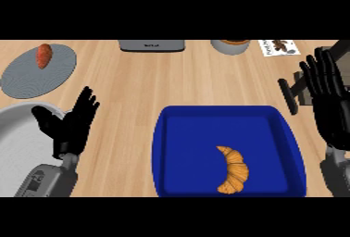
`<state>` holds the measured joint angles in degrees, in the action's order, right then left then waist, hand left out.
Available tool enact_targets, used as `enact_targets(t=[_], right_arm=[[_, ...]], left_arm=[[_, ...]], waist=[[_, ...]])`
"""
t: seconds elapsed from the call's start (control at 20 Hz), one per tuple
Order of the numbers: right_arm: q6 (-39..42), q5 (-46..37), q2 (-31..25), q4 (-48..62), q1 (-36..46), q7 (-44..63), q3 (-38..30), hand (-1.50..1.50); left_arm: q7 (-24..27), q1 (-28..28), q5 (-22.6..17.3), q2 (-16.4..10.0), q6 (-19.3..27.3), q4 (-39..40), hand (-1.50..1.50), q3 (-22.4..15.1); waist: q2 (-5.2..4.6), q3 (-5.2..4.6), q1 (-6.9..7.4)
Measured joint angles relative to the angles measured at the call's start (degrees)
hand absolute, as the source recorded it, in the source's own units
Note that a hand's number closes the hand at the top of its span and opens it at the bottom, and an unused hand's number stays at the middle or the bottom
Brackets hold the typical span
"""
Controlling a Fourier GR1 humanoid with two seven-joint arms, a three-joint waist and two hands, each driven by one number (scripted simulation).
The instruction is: Pick the croissant from the tray and place it in the tiered basket
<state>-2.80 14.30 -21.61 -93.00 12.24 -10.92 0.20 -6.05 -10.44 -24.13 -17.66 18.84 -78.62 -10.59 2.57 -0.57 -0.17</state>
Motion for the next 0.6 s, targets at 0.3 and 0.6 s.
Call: enact_targets(t=[0.3, 0.6], right_arm=[[-8.6, 0.5, 7.0, -2.2, -8.9, 3.0, -0.9, 1.5], [-26.3, -5.3, 12.2, 2.5, -21.8, 6.2, -7.2, -1.5]], left_arm=[[3.9, 0.4, 7.9, -7.7, 0.6, -0.6, 0.0, 0.3], [5.4, 2.1, 11.6, -12.2, 0.9, -0.7, 0.0, 0.5]], waist=[[-1.52, 0.51, -1.39], [-2.07, 0.56, -4.16]])
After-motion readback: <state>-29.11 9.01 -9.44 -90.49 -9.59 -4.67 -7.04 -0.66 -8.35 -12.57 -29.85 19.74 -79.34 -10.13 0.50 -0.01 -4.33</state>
